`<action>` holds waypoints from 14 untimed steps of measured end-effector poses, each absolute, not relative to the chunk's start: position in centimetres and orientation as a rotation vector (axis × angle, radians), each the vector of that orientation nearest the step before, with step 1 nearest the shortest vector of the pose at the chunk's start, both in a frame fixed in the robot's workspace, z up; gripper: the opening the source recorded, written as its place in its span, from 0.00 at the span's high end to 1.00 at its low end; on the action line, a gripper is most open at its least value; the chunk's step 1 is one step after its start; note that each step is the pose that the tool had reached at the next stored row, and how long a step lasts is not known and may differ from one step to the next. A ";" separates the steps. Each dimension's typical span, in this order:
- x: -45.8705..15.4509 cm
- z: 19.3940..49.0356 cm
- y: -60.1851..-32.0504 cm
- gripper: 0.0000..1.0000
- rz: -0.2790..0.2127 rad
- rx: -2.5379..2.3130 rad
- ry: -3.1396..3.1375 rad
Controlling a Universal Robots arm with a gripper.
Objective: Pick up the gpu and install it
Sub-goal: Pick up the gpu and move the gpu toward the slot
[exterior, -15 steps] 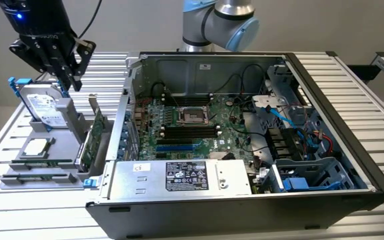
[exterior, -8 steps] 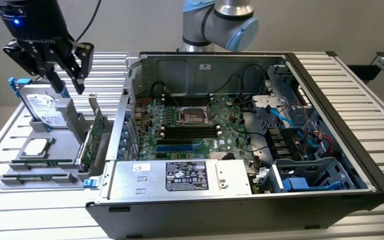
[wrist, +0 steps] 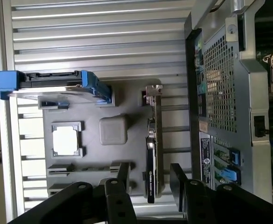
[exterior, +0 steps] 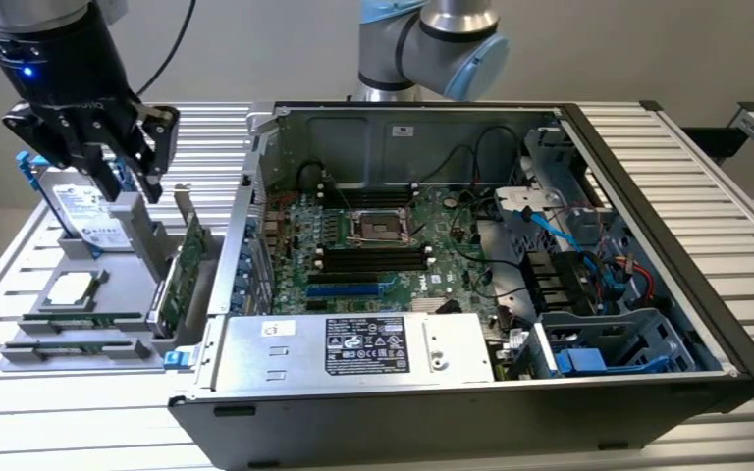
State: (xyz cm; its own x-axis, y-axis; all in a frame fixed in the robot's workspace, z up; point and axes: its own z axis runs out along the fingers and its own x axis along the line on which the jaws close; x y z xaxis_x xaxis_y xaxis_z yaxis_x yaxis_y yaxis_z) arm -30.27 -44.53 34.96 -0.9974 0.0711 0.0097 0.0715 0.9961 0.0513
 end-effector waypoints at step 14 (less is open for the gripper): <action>-30.3 32.4 -46.0 0.52 -0.081 -0.112 -3.131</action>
